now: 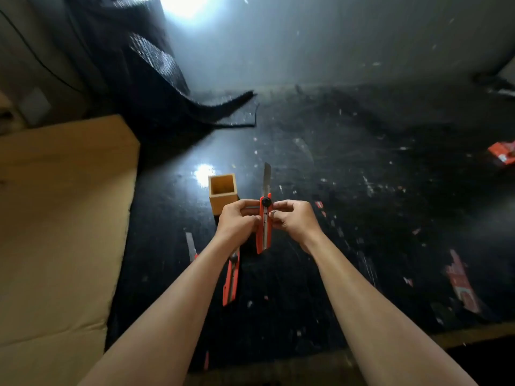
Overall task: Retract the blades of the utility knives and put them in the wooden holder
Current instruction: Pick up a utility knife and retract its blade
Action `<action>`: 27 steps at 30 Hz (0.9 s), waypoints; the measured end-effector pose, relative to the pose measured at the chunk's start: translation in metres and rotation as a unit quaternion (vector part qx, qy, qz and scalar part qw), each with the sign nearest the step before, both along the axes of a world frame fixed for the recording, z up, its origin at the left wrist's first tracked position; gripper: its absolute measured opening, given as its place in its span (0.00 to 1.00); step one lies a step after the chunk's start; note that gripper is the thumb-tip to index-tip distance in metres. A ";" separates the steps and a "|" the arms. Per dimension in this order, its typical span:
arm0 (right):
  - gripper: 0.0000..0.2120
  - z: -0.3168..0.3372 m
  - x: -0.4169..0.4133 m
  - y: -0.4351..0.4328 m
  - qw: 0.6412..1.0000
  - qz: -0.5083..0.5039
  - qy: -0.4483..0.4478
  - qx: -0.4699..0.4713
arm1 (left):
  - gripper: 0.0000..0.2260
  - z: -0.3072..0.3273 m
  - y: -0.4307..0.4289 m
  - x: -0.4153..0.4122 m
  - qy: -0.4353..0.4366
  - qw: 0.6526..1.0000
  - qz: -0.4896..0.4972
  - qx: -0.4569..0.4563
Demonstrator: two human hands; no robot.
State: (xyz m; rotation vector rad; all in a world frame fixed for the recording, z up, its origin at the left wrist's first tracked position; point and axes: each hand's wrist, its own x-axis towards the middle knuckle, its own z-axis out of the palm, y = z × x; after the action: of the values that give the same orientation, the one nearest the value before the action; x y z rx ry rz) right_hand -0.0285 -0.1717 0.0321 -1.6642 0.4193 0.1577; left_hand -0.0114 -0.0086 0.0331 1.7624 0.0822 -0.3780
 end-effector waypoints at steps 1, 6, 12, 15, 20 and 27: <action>0.09 0.015 0.006 0.001 1.000 0.007 -0.015 0.013 | 0.15 0.012 0.003 0.005 -0.012 1.000 0.008 -0.013; 0.08 0.085 0.035 0.015 0.993 0.060 -0.089 0.043 | 0.15 0.079 0.019 0.018 -0.065 0.994 0.029 -0.087; 0.09 0.155 0.056 0.038 0.980 0.089 -0.174 0.040 | 0.16 0.146 0.044 0.032 -0.142 0.980 0.051 -0.129; 0.08 0.179 0.066 0.046 0.972 0.102 -0.210 0.022 | 0.17 0.172 0.055 0.038 -0.197 0.971 0.064 -0.118; 0.03 0.215 0.077 0.058 0.954 0.093 -0.283 -0.034 | 0.15 0.199 0.063 0.049 -0.252 0.958 0.079 -0.109; 0.08 0.254 0.074 0.063 0.916 0.059 -0.377 -0.122 | 0.16 0.226 0.055 0.051 -0.268 0.951 0.059 -0.142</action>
State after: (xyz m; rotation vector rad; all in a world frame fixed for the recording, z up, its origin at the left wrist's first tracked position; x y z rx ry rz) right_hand 0.0455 -0.1091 0.2856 -1.8472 -0.2604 -0.4608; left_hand 0.0397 0.0462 0.2596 1.5110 -0.2435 0.1794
